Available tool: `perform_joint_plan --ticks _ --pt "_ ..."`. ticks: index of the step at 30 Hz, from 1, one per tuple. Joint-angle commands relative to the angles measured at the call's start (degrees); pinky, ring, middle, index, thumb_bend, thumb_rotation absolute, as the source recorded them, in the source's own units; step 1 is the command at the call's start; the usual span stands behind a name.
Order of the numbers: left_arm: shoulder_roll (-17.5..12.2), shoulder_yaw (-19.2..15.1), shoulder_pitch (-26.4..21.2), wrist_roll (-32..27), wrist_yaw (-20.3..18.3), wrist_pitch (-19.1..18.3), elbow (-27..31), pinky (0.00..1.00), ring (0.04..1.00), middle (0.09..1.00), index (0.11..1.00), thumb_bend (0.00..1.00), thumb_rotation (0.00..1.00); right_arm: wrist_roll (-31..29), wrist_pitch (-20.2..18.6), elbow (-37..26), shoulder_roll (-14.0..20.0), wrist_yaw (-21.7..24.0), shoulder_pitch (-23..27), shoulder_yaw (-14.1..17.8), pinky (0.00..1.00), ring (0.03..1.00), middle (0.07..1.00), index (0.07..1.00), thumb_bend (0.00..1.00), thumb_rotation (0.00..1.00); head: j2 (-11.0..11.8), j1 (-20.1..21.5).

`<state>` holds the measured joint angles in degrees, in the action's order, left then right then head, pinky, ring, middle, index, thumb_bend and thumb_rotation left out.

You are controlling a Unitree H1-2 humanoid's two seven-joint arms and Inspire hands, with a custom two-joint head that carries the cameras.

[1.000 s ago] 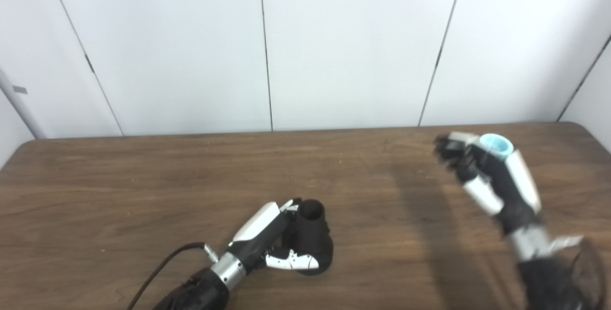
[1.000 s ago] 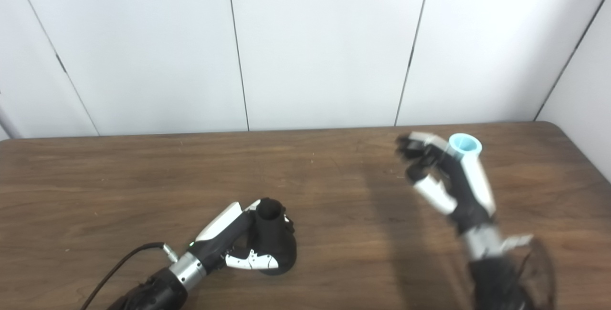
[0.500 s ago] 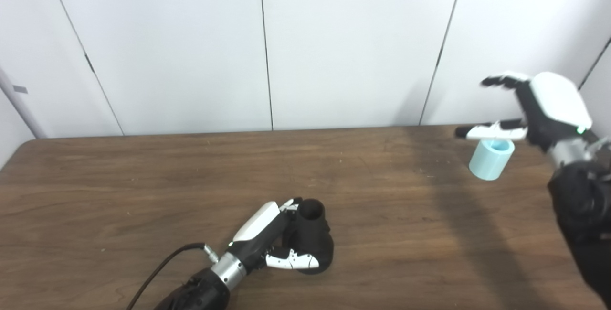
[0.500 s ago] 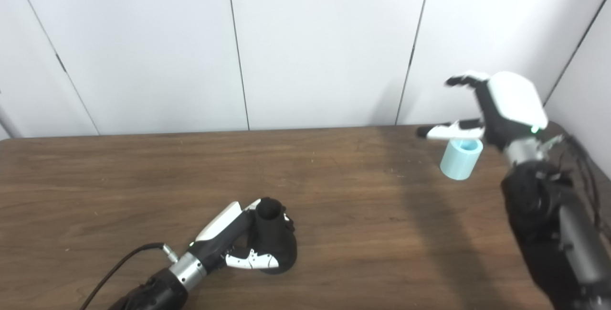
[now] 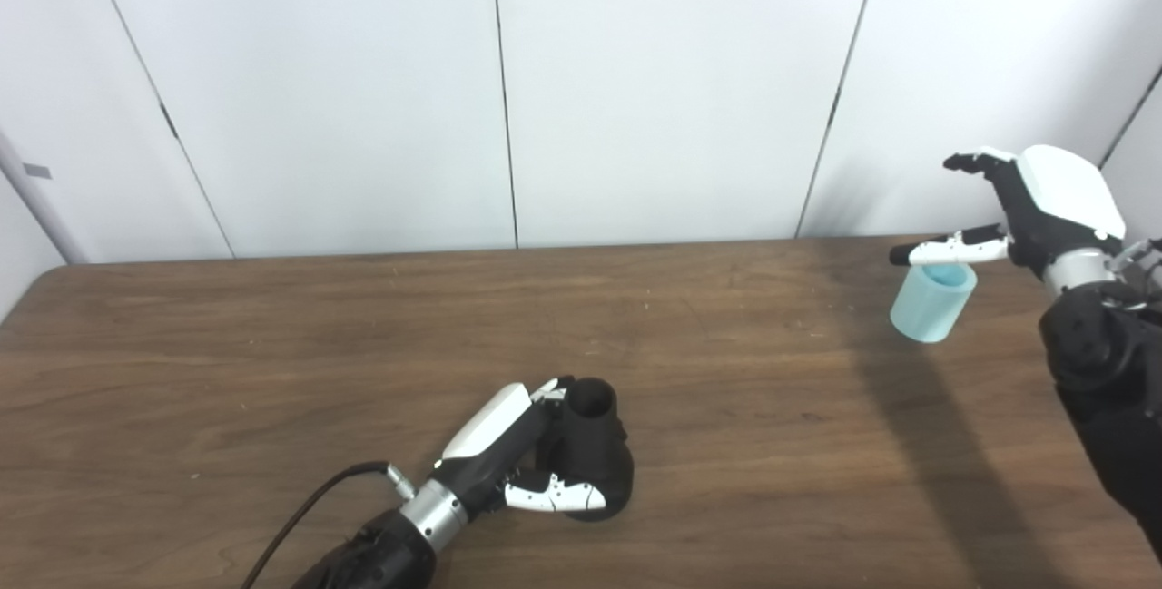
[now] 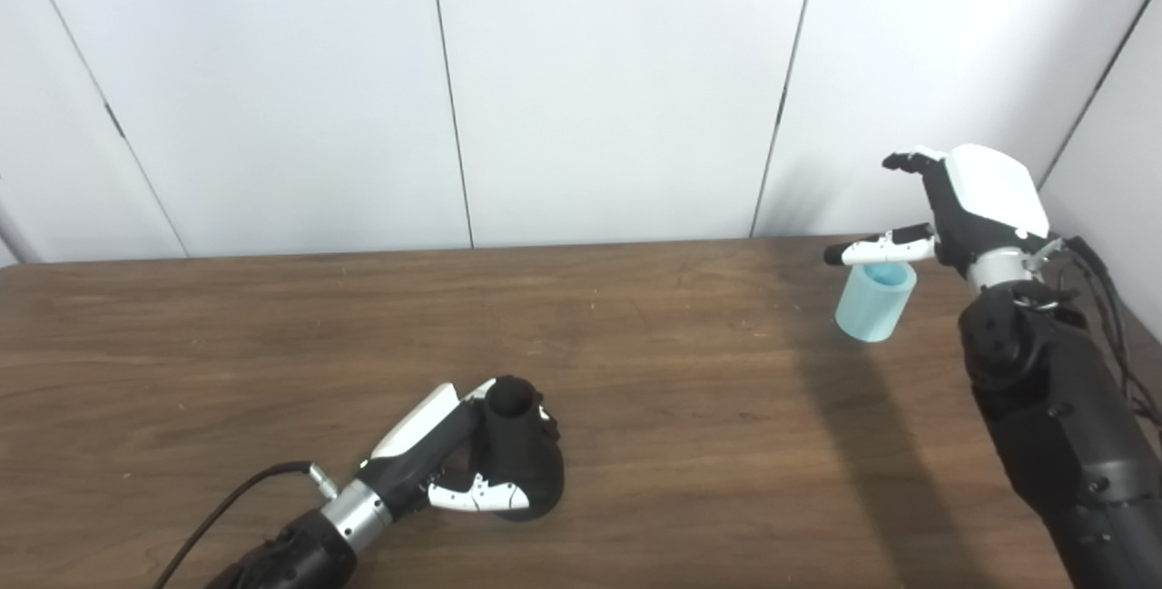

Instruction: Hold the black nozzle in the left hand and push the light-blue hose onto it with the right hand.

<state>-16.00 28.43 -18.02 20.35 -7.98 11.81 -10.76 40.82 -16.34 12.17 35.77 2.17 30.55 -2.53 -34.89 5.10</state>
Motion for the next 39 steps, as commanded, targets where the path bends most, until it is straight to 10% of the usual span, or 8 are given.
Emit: perform_joint_plan --ticks 1,13,39 --pt "-0.40 2.73 4.87 3.03 -4.47 -3.44 -4.55 0.95 0.843 0.707 0.381 0.40 0.45 0.50 0.33 -0.10 2.81 -0.10 3.71 0.12 0.81 0.822 0.834 0.791 0.94 0.48 -0.01 0.09" --pt "-0.45 2.88 4.82 3.38 -4.42 -3.00 -4.68 0.95 0.840 0.708 0.384 0.40 0.45 -1.80 -5.06 4.93 2.64 8.39 7.76 -3.07 0.66 0.869 0.919 0.949 1.00 0.33 -0.19 0.02" --pt "-0.80 2.86 5.00 3.65 -4.67 -3.65 -3.70 0.96 0.838 0.708 0.388 0.40 0.46 -1.58 -5.70 16.07 4.87 10.96 13.72 -9.99 0.63 0.852 0.903 0.872 0.96 0.08 -1.12 -0.21"
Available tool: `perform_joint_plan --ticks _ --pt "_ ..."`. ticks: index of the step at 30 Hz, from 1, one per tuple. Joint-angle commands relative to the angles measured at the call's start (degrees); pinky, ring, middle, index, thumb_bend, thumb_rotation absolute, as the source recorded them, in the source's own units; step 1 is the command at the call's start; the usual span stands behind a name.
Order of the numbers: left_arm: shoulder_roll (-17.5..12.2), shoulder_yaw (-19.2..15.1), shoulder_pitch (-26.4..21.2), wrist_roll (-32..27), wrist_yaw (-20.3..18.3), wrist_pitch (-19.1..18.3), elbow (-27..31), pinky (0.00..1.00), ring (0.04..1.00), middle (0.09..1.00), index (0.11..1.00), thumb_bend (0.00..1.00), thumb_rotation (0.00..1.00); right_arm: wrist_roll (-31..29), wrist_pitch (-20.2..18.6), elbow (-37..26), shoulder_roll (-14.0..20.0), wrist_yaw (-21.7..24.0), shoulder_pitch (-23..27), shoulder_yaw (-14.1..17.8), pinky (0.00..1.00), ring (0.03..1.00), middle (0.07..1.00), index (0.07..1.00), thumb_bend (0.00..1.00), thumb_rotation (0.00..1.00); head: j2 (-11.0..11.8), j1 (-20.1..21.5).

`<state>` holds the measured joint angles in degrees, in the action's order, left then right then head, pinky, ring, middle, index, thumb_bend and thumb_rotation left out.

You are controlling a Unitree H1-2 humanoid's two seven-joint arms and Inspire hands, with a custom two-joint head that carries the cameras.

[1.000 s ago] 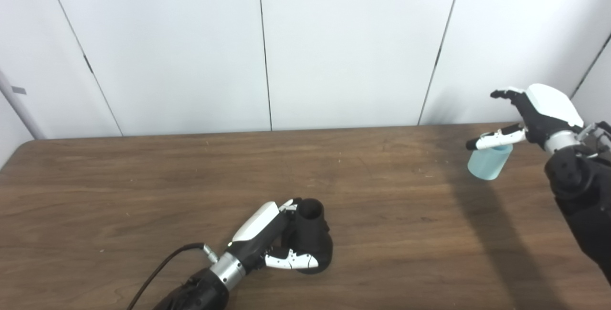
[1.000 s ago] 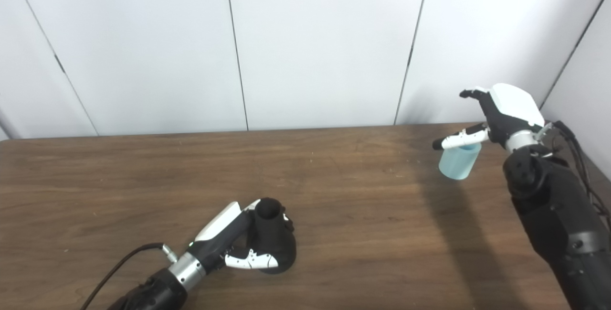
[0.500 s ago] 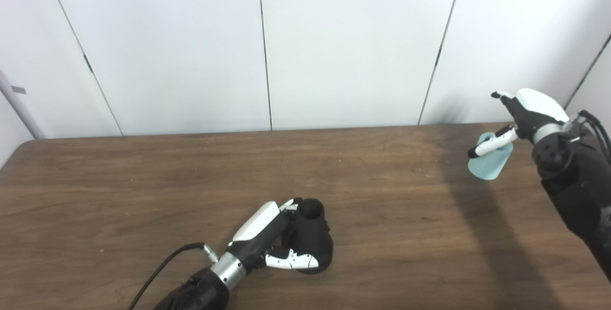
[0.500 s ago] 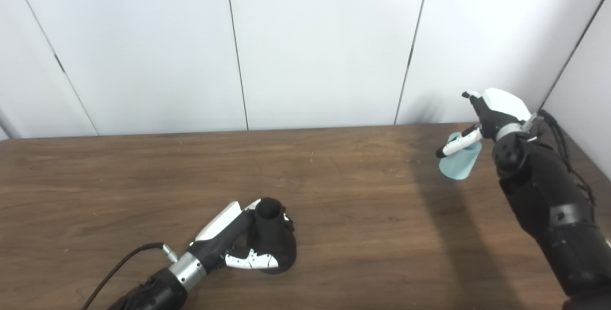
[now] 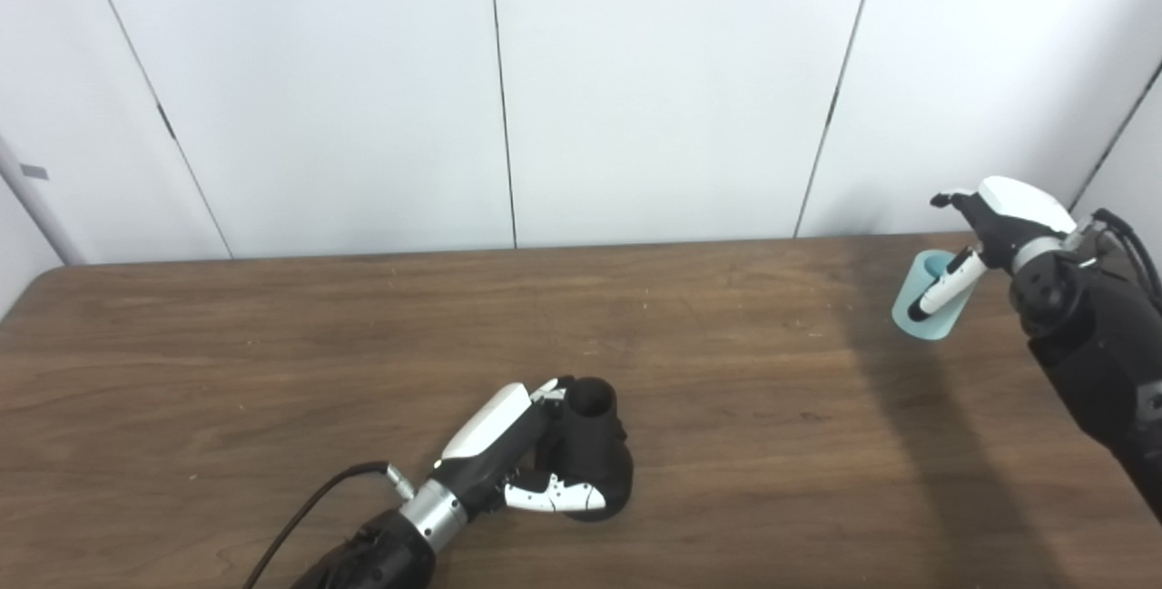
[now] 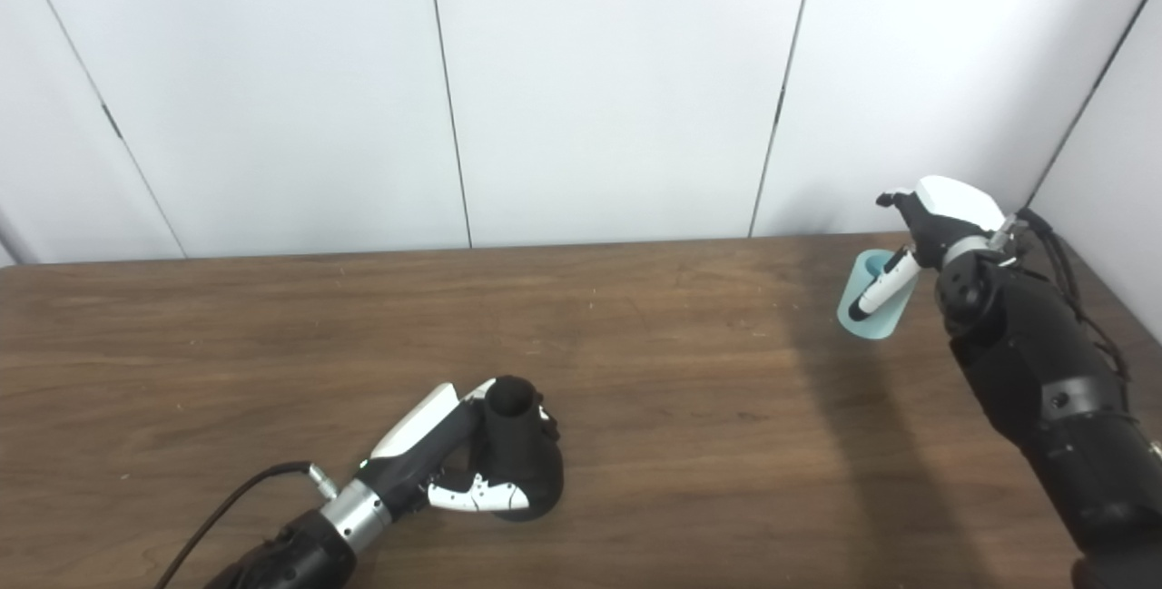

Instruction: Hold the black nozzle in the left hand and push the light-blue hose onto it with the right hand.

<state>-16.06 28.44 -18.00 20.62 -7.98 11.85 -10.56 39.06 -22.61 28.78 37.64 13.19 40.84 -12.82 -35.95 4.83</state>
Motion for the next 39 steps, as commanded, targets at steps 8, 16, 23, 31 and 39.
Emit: perform_joint_plan --ticks 8,16,23,31,39 --pt "-0.78 2.84 5.12 3.56 -4.64 -3.81 -3.53 0.95 0.840 0.708 0.388 0.41 0.46 -0.03 -0.52 -0.26 3.04 2.22 3.47 0.02 0.60 0.764 0.855 0.841 0.98 0.14 -0.29 0.03" --pt "-0.71 2.79 5.05 3.73 -4.46 -3.58 -3.86 0.95 0.840 0.708 0.388 0.41 0.48 -0.38 -1.97 -1.11 2.79 4.08 3.44 0.05 0.35 0.446 0.579 0.799 0.97 0.14 -0.41 0.01" --pt "-0.82 2.72 5.21 3.71 -4.61 -3.84 -3.31 0.95 0.840 0.708 0.391 0.41 0.48 0.08 -1.48 -0.43 3.29 5.42 3.88 -1.34 0.42 0.556 0.649 0.752 0.98 0.15 -0.73 0.10" --pt "-0.82 2.71 5.18 3.63 -4.71 -3.84 -3.28 0.95 0.843 0.709 0.394 0.41 0.47 1.15 0.50 0.09 4.14 4.22 4.50 -3.25 0.25 0.328 0.420 0.591 0.95 0.06 -0.98 0.07" --pt "-0.95 2.66 5.25 3.50 -4.94 -4.00 -2.97 0.94 0.839 0.709 0.393 0.41 0.47 2.99 3.36 1.28 4.57 1.38 4.53 -4.60 0.18 0.257 0.401 0.500 0.53 0.00 -1.13 0.16"
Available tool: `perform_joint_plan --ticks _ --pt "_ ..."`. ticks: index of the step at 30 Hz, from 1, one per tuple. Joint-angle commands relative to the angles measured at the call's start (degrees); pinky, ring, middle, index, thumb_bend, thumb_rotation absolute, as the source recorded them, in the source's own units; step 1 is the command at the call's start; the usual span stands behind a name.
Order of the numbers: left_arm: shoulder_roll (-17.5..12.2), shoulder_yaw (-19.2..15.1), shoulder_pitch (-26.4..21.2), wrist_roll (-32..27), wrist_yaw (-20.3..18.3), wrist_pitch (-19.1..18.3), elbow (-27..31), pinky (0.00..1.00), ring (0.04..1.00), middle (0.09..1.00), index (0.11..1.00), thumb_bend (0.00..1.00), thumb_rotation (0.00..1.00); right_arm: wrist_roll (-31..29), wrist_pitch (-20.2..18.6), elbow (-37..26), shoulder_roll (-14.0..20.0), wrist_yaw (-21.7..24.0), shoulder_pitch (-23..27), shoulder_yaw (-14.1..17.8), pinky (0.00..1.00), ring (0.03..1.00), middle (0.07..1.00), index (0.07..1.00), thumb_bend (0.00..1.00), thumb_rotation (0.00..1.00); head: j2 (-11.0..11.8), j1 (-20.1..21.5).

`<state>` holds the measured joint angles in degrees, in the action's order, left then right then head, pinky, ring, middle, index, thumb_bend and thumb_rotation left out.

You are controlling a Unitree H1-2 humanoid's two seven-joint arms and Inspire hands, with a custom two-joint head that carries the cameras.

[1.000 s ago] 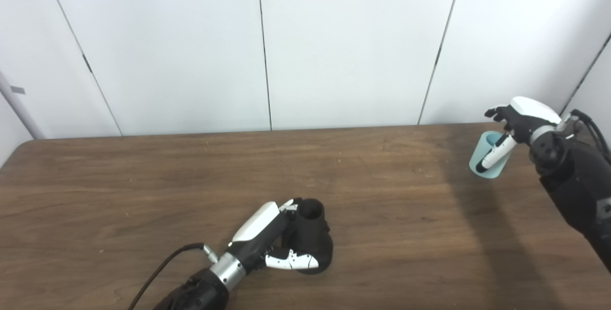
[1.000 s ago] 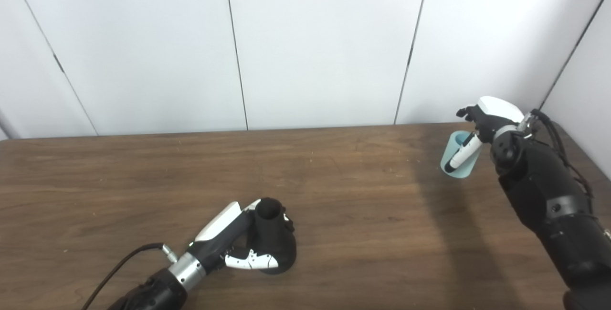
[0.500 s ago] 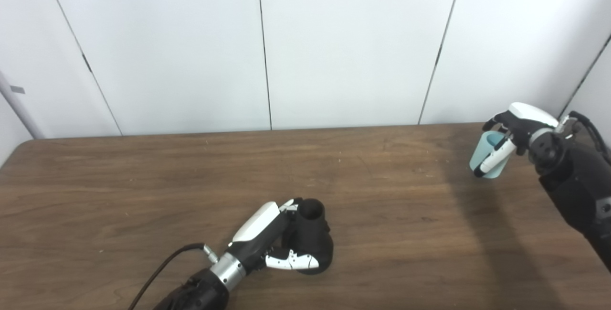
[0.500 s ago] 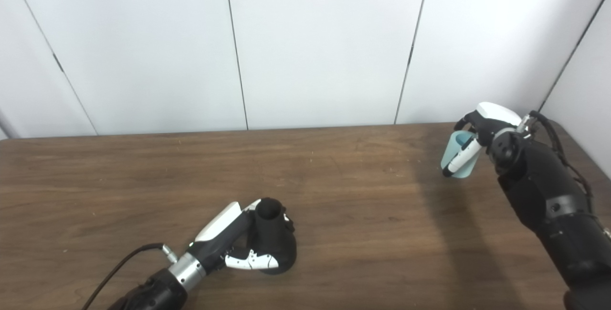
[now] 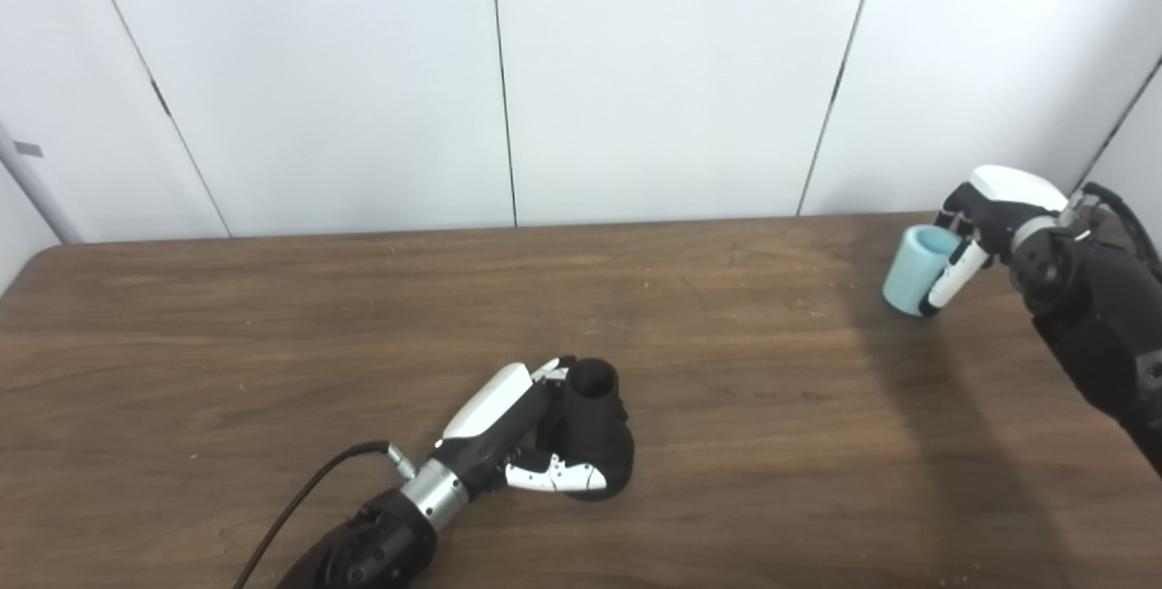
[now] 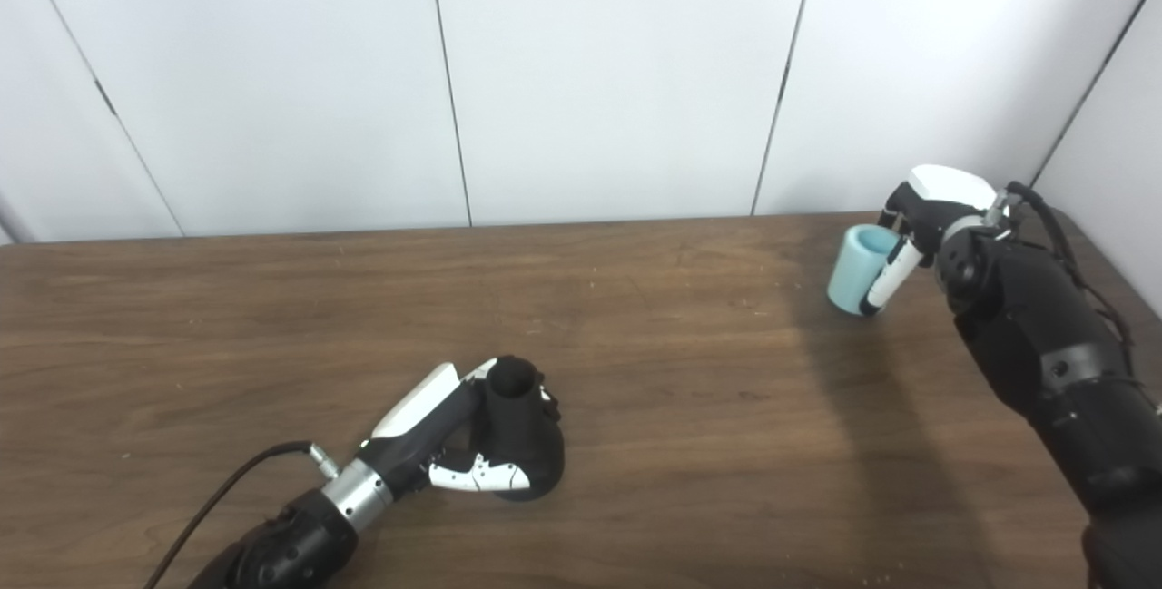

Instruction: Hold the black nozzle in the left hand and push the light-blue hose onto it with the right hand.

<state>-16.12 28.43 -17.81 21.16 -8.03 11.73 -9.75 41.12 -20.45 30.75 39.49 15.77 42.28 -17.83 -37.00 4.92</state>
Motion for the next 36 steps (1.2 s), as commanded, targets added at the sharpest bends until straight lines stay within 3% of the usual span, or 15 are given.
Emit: perform_joint_plan --ticks 1,12,20,29,30,35,36 --pt "-0.88 2.69 5.06 2.99 -4.88 -3.88 -3.79 0.94 0.838 0.709 0.393 0.41 0.47 0.85 1.31 -0.57 2.79 -0.92 3.16 0.36 0.20 0.275 0.405 0.503 0.53 0.00 -0.07 0.07" --pt "-0.83 2.77 4.99 3.06 -4.98 -3.89 -3.86 0.92 0.822 0.708 0.394 0.41 0.48 -1.15 -0.68 -3.21 2.28 1.92 2.86 2.08 0.21 0.287 0.410 0.512 0.53 0.00 -0.26 0.02" --pt "-0.76 2.72 4.87 3.17 -5.07 -3.81 -4.06 0.91 0.820 0.708 0.400 0.41 0.49 -4.37 -1.79 -4.62 1.19 3.56 3.35 3.87 0.28 0.356 0.437 0.519 0.53 0.00 -0.29 -0.09" --pt "-0.71 2.70 4.93 3.27 -5.20 -4.00 -3.99 0.90 0.824 0.707 0.401 0.41 0.49 -4.38 -1.61 -4.45 1.03 3.20 3.40 3.34 0.24 0.313 0.411 0.522 0.52 0.00 -0.41 -0.10" --pt "-0.74 2.68 4.95 3.25 -5.24 -4.05 -3.90 0.90 0.824 0.707 0.400 0.41 0.49 -4.18 -1.74 -4.50 1.03 3.18 3.37 3.20 0.25 0.318 0.443 0.505 0.53 0.00 -0.45 -0.10" --pt "-0.89 2.63 5.01 3.15 -5.33 -4.00 -3.64 0.89 0.812 0.707 0.401 0.41 0.49 -3.40 -1.68 -4.82 1.20 2.82 3.14 2.66 0.37 0.456 0.449 0.524 0.53 0.00 -0.49 -0.05" --pt "-0.93 2.62 5.01 3.12 -5.35 -3.93 -3.66 0.89 0.810 0.707 0.401 0.41 0.49 -3.13 -1.64 -4.99 1.32 2.89 3.04 2.42 0.45 0.547 0.562 0.591 0.71 0.04 -0.52 0.01"
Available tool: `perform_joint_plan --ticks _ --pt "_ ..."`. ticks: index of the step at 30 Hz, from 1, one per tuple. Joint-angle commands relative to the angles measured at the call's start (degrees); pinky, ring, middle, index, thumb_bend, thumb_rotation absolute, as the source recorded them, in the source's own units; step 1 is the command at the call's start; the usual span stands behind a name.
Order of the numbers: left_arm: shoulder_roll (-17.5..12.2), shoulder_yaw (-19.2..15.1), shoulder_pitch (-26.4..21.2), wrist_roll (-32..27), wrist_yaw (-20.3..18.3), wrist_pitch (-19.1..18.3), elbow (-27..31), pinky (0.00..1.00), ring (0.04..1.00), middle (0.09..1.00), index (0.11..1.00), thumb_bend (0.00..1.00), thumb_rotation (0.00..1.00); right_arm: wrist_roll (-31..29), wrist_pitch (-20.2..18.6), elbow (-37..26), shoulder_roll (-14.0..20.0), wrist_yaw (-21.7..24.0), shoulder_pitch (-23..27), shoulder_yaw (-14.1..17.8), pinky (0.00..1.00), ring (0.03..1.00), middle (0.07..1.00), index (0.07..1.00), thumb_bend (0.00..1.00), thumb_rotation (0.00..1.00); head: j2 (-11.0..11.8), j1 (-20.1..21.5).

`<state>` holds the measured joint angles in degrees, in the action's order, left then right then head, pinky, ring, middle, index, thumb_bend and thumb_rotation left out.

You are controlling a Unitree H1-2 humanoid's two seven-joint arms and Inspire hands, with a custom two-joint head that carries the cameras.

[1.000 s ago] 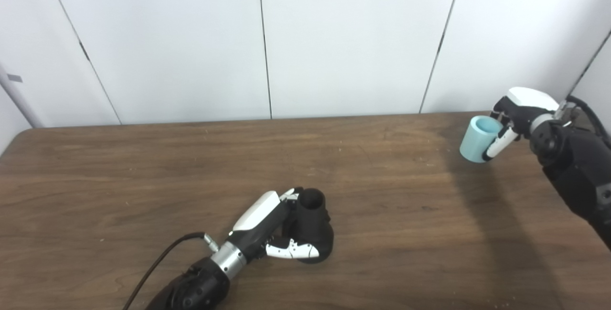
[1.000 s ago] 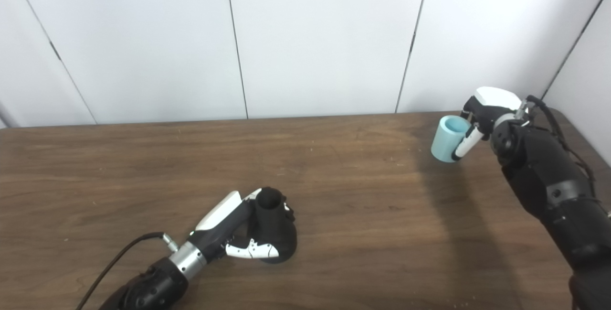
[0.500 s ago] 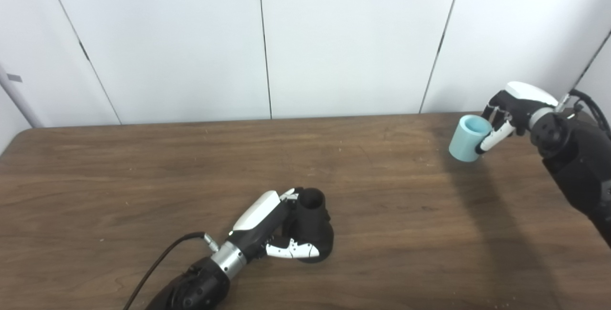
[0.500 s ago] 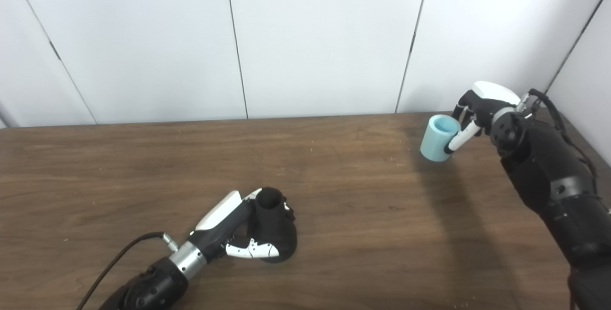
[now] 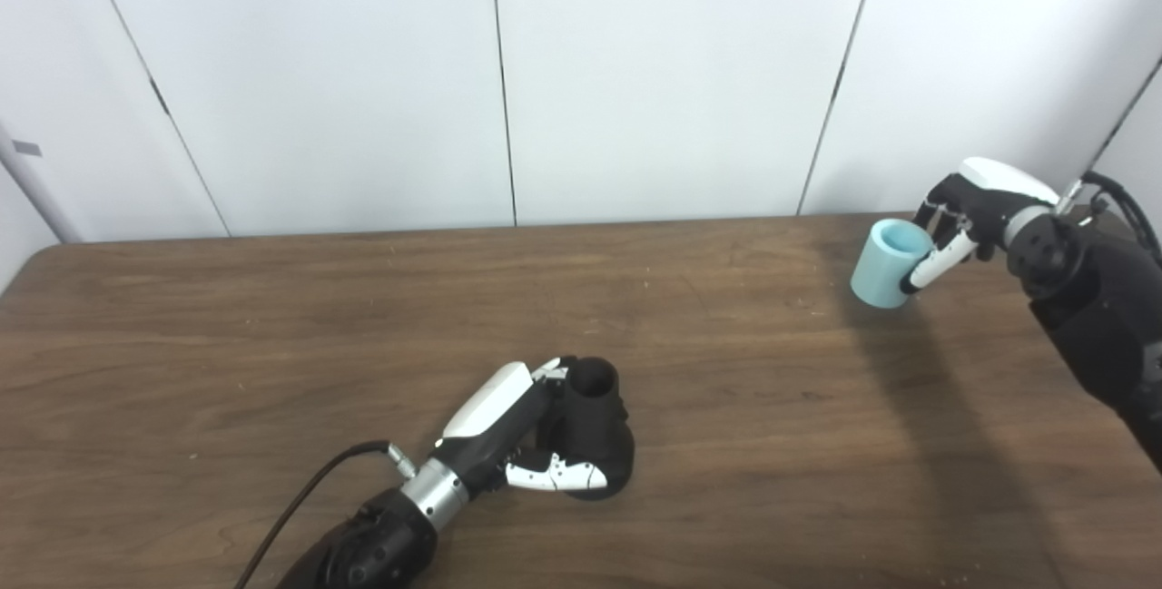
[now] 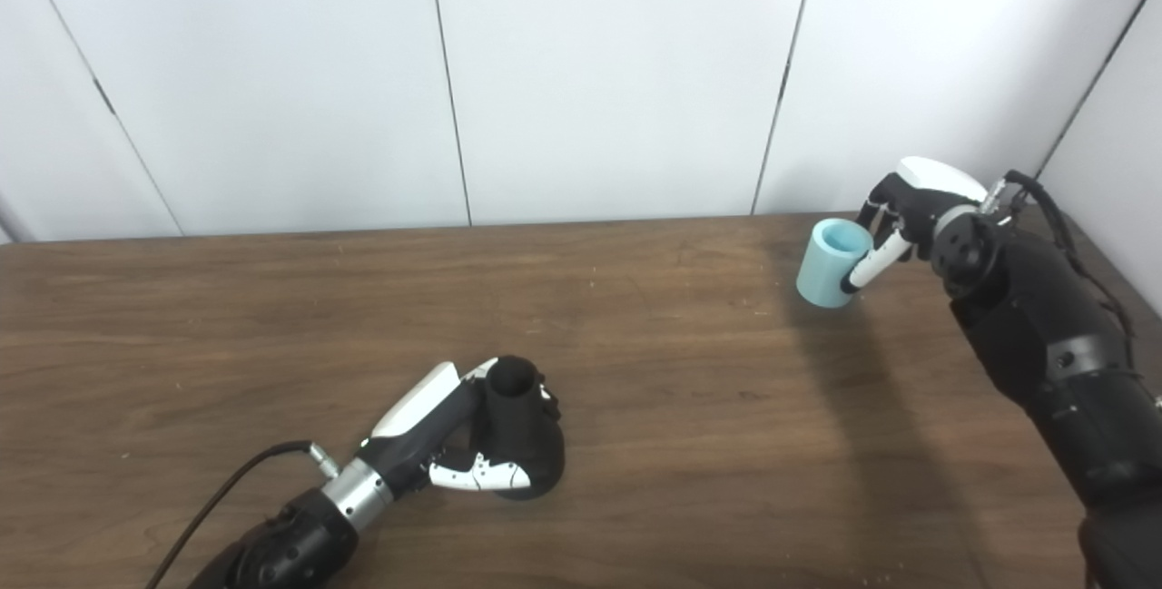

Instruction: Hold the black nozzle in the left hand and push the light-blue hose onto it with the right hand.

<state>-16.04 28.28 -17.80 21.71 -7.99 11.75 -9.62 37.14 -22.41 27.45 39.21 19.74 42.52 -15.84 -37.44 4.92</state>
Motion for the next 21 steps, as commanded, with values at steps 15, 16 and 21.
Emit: perform_joint_plan --ticks 15,16,21 --pt "-1.18 2.91 4.98 2.76 -5.62 -3.87 -3.86 0.88 0.803 0.707 0.408 0.41 0.49 3.96 0.29 0.10 1.05 -4.32 2.84 -1.06 0.71 0.891 0.925 0.798 0.97 0.13 -0.25 0.04" --pt "-1.18 2.92 4.98 2.78 -5.65 -3.91 -3.83 0.88 0.803 0.707 0.408 0.41 0.49 3.77 0.40 0.47 0.94 -4.39 2.92 -0.95 0.70 0.890 0.926 0.806 0.97 0.13 -0.25 0.04" --pt "-1.22 2.92 4.98 2.70 -5.79 -4.04 -3.74 0.87 0.803 0.706 0.408 0.41 0.49 3.62 -0.14 -0.63 0.61 -4.16 2.63 -0.71 0.69 0.888 0.928 0.827 0.96 0.12 -0.34 0.02"
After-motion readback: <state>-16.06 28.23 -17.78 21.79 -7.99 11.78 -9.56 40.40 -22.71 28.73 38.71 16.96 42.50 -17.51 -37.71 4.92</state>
